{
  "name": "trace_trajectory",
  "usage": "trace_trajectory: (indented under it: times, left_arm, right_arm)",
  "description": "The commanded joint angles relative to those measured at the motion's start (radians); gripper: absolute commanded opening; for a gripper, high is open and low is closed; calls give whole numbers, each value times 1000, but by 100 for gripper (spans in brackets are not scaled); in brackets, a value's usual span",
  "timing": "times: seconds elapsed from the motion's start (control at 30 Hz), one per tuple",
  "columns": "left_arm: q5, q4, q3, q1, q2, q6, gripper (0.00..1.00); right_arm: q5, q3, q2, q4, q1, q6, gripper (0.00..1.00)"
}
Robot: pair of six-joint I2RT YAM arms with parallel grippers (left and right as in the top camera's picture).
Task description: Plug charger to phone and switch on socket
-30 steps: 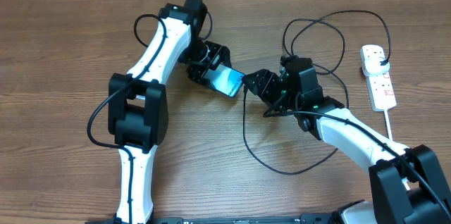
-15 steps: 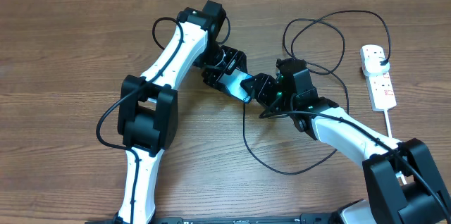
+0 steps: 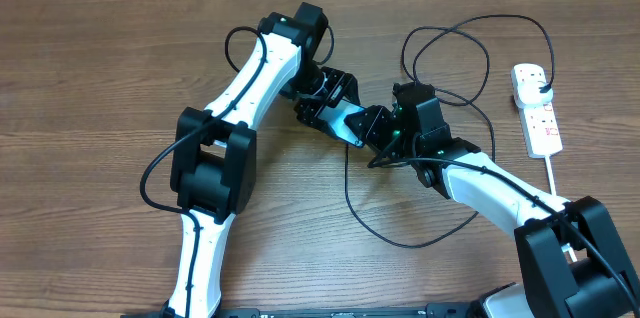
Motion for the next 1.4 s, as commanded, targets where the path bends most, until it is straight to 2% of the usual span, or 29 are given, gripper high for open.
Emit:
trace_trajectory:
  times: [0.0,0.33,0.77,0.87,1.0,1.07,1.13,1.23,1.37]
  left_arm:
    - [66,-3,28,-7,1,-21,35]
    - [71,1,27,-14,1,-21,35]
    - [70,13,27,-6,1,-1,38]
    - [70,13,27,7,1,24,45]
    - [69,17,27,34,1,69,69]
    - [69,28,27,47,1,119,79]
    - [71,63,27,60,1,213,82]
    - [153,154,28,83,1,396,82]
    - [325,279,28,119,1,512,79]
  right_arm:
    - [15,26,4,7,4,0,28]
    - [8,26,4,30,4,5,4]
    - [-92,27,-4,93,-54,53,4]
    - [-121,27,-11,93,-82,53,4]
    - [-153,27,-26,91,-121,52,4]
    - [-162,27,-35,90,-137,52,4]
    - [-163,27,-42,90,-152,52,4]
    - [-155,27,-48,90,-164,52,4]
    - [-113,31,-63,89,-172,62,4]
